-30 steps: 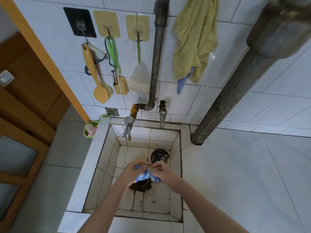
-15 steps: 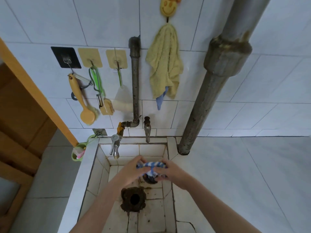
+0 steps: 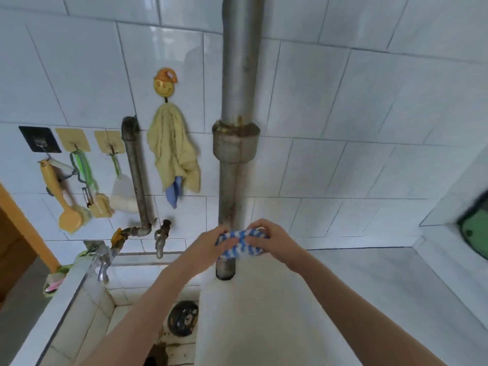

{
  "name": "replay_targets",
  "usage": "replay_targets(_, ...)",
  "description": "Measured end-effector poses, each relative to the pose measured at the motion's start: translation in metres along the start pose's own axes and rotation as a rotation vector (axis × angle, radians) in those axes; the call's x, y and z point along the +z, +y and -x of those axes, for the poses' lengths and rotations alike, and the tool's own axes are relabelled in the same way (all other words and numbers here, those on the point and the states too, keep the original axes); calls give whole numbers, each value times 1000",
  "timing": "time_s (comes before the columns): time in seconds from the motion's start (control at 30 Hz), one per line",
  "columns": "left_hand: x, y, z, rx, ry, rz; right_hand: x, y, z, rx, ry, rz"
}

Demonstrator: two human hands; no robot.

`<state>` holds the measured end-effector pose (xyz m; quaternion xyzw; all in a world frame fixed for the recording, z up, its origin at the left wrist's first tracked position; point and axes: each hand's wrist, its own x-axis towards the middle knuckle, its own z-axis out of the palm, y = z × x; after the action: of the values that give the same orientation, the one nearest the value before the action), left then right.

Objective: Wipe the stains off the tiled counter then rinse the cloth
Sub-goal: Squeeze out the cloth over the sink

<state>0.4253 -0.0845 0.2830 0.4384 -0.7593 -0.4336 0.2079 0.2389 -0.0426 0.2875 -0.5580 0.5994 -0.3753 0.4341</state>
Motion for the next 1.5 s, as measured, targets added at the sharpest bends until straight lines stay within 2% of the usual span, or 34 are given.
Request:
replay_targets(0.17,38,83,-35,70,92,56,-99,-28,18,-110,72,44)
replay_targets(0.37,38,172,-74,196,180,-10,-184,-69,22,-180,146,61)
replay_targets(0.47,25,212,-87,286,271,-107,-214,-96,20,-234,177,43)
replay_targets(0.63,-11,278,-108,406,444,-131,-253,-162,10,-393,264,83)
replay_targets(0.9,-80,386,-144,611,692,-80,-305,-279,-24,-674,459,39)
replay_targets(1.03,-98,413,-167,662,847,-11,-320,-312,-47,-762,587,48)
replay_targets(1.17,-110,433,-186,687,876,55,-331,-333,-65,-822,664,28)
replay_targets(1.3,-123,441,-204,713,978,1,-336,-344,-86,-855,731,79)
replay_targets(1.4,-125,434,-215,684,972,-19,-334,-339,-98,-823,862,287)
replay_targets(1.5,-117,421,-219,662,967,-219,-330,-319,-104,-808,877,331)
